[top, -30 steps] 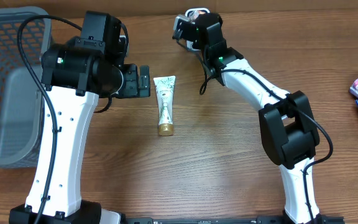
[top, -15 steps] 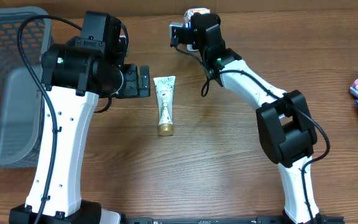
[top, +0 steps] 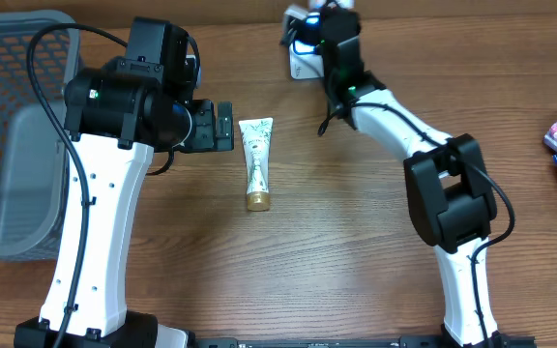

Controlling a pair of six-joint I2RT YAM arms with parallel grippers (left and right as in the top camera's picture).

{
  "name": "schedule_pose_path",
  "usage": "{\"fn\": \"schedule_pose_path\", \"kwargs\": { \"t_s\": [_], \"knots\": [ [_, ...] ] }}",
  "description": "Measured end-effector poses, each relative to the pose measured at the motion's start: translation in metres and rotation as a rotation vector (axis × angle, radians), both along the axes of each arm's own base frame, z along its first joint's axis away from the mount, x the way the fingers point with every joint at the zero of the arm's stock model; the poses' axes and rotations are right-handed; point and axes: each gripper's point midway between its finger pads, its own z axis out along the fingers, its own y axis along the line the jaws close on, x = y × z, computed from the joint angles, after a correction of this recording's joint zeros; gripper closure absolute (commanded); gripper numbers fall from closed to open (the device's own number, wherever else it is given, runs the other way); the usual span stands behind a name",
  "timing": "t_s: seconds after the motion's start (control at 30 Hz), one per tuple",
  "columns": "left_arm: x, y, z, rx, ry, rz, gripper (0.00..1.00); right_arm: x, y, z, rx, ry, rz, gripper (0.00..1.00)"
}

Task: Scan the item barcode
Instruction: 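Carry the Kleenex pack right and drop it at the table's right edge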

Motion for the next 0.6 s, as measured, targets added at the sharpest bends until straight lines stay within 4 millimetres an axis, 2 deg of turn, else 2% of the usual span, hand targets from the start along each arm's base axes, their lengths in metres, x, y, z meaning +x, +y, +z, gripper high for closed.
{"fn": "schedule_pose_path", "kwargs": {
  "t_s": [0.03, 0.13, 0.2, 0.23, 0.3, 0.33, 0.4, 0.43, 0.5, 0.57, 0.6],
  "knots": [
    [0.0, 0.0, 0.0, 0.0, 0.0, 0.0, 0.0, 0.003, -0.02, 0.0, 0.039, -0.006, -0.067, 0.96],
    [0.0, 0.0, 0.0, 0.0, 0.0, 0.0, 0.0, 0.007, -0.101, 0.0, 0.208, -0.046, -0.322, 0.96],
    [0.0, 0.0, 0.0, 0.0, 0.0, 0.0, 0.0, -0.004, -0.188, -0.012, 0.329, -0.05, -0.587, 0.97],
    [0.0, 0.0, 0.0, 0.0, -0.001, 0.0, 0.0, -0.012, -0.218, -0.018, 0.364, -0.037, -0.672, 0.97],
    [0.0, 0.0, 0.0, 0.0, 0.0, 0.0, 0.0, -0.049, -0.294, -0.04, 0.448, 0.038, -0.904, 0.97],
    [0.0, 0.0, 0.0, 0.0, 0.0, 0.0, 0.0, -0.059, -0.313, -0.044, 0.486, 0.04, -0.958, 0.97],
    [0.0, 0.0, 0.0, 0.0, 0.001, 0.0, 0.0, -0.1, -0.368, -0.054, 0.666, 0.088, -1.114, 0.96],
    [0.0, 0.0, 0.0, 0.0, 0.001, 0.0, 0.0, -0.12, -0.396, -0.055, 0.818, 0.085, -1.184, 0.96],
    [0.0, 0.0, 0.0, 0.0, 0.001, 0.0, 0.0, -0.141, -0.421, -0.056, 0.983, 0.087, -1.245, 0.96],
    [0.0, 0.0, 0.0, 0.0, 0.002, 0.0, 0.0, -0.167, -0.45, -0.06, 1.234, 0.098, -1.297, 0.96],
    [0.0, 0.0, 0.0, 0.0, 0.001, 0.0, 0.0, -0.174, -0.458, -0.064, 1.323, 0.112, -1.306, 0.87]
  ]
}}
